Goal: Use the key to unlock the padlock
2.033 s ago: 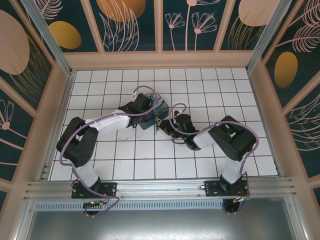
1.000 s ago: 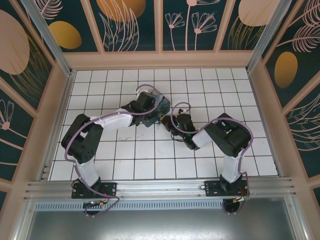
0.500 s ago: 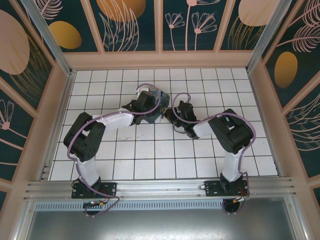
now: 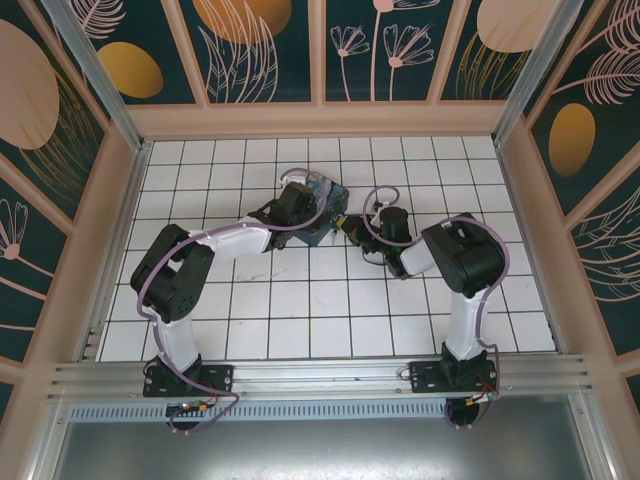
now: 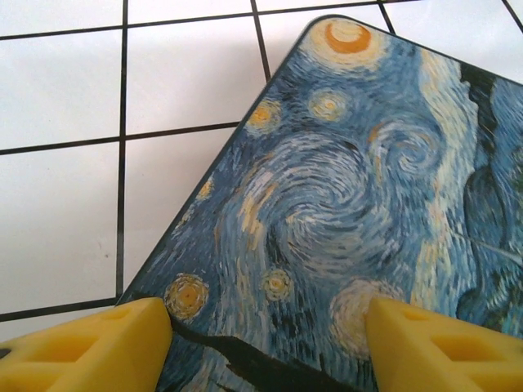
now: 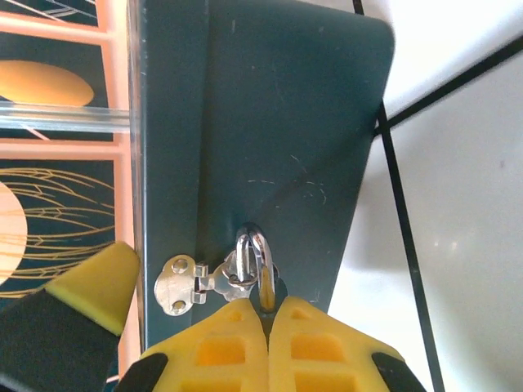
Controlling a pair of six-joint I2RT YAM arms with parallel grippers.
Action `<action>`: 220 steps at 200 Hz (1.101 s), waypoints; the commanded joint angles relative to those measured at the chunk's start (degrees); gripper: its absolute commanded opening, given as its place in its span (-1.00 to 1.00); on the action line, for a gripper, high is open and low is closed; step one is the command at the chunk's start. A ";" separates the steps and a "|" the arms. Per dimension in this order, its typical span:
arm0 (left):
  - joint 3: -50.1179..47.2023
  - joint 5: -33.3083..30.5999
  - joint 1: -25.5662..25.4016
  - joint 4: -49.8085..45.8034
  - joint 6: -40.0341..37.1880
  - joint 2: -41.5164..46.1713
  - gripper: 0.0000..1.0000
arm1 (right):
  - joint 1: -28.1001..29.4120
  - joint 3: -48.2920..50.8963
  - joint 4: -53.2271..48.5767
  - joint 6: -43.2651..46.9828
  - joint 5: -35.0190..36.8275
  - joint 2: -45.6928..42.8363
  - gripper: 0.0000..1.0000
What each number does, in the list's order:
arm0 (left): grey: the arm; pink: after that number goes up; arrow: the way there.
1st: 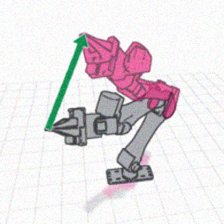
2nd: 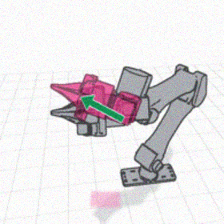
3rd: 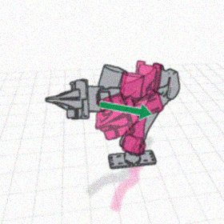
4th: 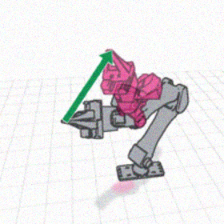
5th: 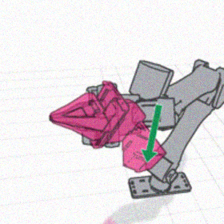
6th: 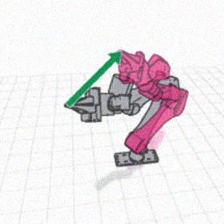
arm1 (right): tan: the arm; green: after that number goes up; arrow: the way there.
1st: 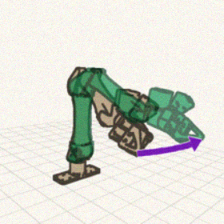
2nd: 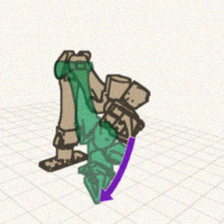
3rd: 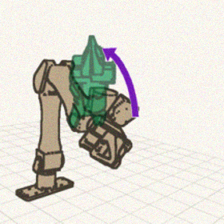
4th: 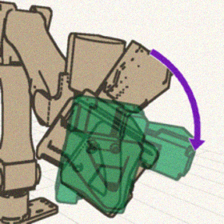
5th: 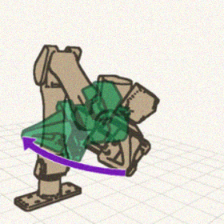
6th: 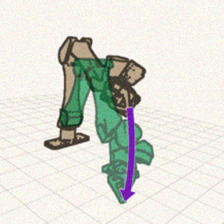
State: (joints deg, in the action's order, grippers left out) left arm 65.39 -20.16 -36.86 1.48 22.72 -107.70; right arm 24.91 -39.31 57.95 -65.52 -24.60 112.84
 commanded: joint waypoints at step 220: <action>-1.65 7.36 1.79 -23.64 1.84 2.22 0.84 | -2.31 8.06 -28.12 11.58 9.61 -23.28 -0.12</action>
State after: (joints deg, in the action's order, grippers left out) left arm 66.65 -17.63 -35.86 -3.75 22.50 -105.43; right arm 22.57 -33.93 29.06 -53.54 -19.22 96.42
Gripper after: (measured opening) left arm 0.878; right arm 0.312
